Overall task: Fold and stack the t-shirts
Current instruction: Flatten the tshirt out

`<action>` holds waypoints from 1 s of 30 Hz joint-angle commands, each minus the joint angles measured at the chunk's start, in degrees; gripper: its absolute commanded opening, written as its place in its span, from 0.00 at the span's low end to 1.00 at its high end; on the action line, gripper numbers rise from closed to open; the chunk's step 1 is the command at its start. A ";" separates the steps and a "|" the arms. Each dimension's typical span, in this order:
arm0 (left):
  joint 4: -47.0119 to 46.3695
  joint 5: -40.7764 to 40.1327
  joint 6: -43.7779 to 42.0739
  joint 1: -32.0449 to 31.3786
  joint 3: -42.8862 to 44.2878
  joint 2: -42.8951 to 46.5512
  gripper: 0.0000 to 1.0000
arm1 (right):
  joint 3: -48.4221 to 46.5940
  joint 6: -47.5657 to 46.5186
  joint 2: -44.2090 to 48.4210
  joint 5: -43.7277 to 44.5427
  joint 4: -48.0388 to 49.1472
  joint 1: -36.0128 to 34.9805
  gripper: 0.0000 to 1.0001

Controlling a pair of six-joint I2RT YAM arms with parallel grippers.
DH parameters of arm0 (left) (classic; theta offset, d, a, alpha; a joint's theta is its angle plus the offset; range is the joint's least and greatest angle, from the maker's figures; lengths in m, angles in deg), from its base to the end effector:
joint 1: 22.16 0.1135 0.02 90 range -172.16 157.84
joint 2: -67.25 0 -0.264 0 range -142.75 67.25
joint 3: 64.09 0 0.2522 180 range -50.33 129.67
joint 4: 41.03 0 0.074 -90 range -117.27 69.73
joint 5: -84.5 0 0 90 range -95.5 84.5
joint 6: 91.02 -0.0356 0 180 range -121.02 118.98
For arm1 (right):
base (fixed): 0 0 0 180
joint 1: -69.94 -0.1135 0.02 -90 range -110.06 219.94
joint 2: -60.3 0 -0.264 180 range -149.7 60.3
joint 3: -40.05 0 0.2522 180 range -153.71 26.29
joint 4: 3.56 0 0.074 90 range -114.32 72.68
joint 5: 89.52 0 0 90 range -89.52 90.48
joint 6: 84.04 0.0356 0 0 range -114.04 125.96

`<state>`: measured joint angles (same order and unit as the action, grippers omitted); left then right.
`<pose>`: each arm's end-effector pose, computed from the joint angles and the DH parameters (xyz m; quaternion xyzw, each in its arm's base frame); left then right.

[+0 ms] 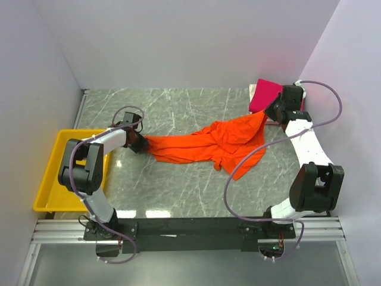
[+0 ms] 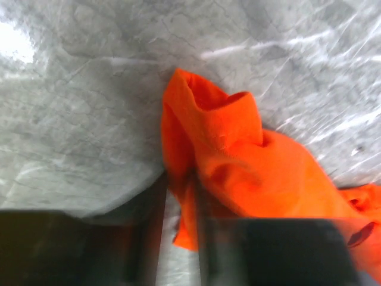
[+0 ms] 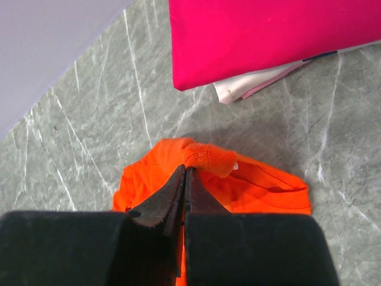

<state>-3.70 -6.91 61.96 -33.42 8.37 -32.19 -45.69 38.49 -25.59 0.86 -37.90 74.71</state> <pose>0.3293 -0.0647 0.1608 -0.4277 0.8761 -0.1246 0.1845 0.3424 -0.0288 0.3141 0.2845 0.8380 0.1089 0.4528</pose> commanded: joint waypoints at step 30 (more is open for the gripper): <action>20.38 -1.67 -13.59 12.67 27.70 36.06 0.01 | -26.63 -0.98 26.91 2.96 -18.62 1.29 0.00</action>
<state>15.47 -10.58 50.46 -21.27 34.95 3.22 -69.56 37.90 0.01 2.52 -56.52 75.24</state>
